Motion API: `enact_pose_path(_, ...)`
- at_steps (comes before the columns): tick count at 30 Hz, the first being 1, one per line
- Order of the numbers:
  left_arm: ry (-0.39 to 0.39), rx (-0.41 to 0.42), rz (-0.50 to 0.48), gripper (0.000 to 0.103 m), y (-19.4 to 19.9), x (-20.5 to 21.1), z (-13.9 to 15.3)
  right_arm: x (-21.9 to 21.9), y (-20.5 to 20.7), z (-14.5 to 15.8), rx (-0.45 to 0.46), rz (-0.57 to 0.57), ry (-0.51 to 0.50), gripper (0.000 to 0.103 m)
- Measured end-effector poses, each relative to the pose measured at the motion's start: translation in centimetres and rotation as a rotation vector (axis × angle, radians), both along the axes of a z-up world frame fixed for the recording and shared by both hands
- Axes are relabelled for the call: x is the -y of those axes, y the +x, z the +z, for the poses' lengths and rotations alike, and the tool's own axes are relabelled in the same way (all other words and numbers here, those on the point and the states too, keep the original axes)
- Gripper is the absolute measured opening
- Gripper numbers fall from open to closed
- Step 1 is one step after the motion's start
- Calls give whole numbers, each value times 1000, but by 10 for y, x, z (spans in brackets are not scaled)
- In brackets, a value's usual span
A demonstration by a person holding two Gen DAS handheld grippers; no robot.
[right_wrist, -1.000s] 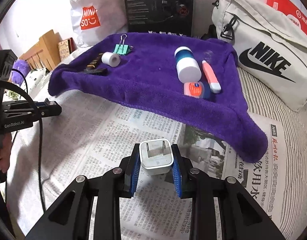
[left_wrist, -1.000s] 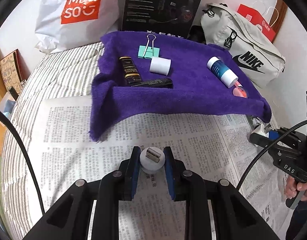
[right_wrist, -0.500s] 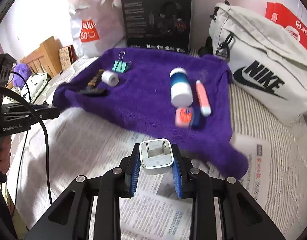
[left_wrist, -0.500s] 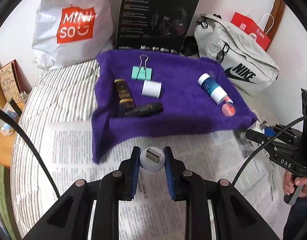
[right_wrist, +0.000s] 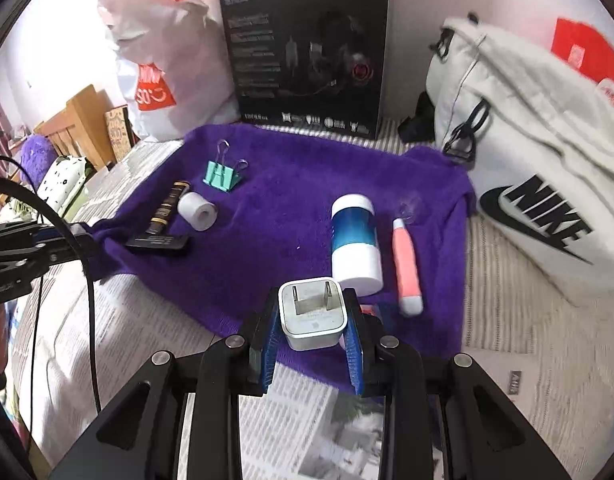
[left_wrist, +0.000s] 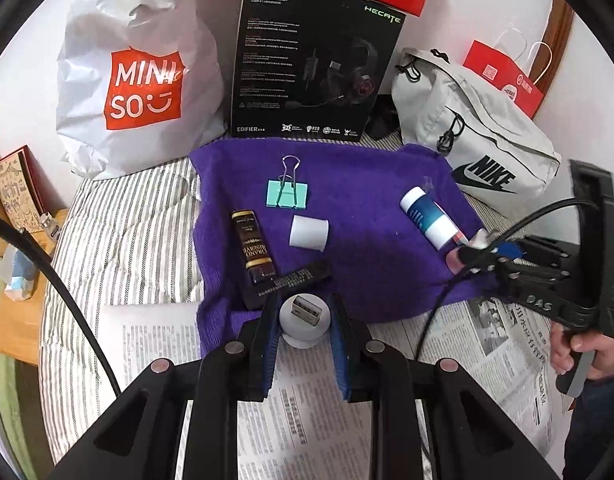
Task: Organize rigid objects
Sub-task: 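Carry both chargers over the towel and open the right gripper to drop its charger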
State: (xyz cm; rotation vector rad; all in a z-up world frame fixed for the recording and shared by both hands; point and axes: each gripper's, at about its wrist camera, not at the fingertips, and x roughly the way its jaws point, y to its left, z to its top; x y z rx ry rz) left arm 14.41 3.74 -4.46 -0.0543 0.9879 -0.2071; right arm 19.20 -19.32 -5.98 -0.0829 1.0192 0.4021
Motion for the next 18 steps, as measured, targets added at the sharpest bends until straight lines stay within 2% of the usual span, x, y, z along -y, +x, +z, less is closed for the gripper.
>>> enact_pose_path(10,-28,-29,13,23,9,-11,-16,-22,20,-36,-86,21,-24,29)
enact_pose_path(18,-33,-35,16,23,11,-17,-19,-23,26,-47,-82,6,-26,29)
